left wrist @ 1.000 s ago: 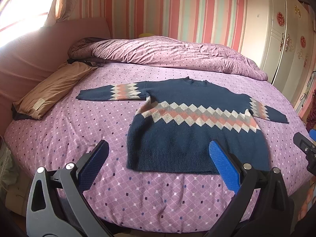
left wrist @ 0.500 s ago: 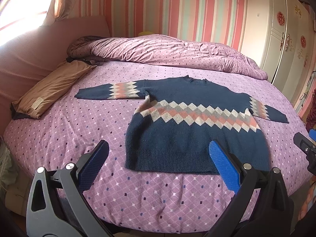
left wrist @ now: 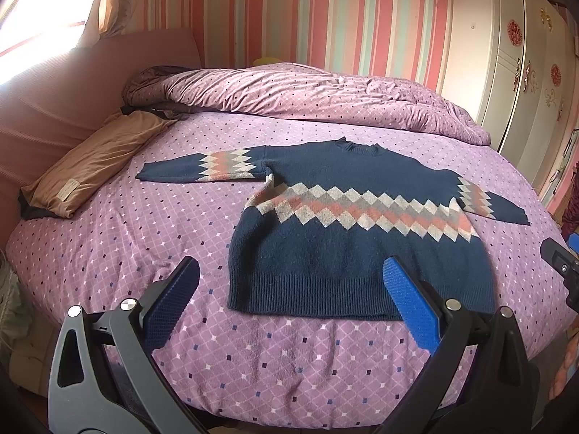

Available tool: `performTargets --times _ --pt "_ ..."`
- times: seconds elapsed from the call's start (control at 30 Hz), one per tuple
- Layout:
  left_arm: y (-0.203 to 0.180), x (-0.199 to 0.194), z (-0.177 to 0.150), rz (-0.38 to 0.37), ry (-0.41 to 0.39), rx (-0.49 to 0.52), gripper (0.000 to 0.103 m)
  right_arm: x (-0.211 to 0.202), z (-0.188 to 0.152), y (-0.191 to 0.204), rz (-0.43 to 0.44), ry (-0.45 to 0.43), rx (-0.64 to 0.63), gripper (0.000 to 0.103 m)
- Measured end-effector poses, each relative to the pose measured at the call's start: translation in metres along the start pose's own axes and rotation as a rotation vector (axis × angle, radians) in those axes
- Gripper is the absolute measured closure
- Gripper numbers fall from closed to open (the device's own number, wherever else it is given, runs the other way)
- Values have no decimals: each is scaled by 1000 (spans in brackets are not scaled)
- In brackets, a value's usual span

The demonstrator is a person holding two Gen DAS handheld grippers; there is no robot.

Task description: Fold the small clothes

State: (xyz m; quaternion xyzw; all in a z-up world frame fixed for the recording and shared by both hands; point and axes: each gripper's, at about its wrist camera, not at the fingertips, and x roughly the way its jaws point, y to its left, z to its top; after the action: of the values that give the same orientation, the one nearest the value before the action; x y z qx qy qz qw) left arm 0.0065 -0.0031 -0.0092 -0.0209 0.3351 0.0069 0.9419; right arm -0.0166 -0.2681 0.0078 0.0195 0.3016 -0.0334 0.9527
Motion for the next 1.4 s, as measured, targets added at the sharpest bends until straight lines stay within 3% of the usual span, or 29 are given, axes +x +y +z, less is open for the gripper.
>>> performTargets --times 0.5,0.93,1.23,1.4 --pt "-4 8 3 -17 -14 24 3 6 2 -2 0 -2 -3 1" --pt "-37 36 15 7 -41 78 3 31 28 -27 -79 -25 -17 1" --pt "-73 63 34 -33 -16 49 3 63 39 -79 -154 -24 -18 1" --pt "-107 87 39 -5 -31 90 3 85 43 -124 -206 -27 -10 1"
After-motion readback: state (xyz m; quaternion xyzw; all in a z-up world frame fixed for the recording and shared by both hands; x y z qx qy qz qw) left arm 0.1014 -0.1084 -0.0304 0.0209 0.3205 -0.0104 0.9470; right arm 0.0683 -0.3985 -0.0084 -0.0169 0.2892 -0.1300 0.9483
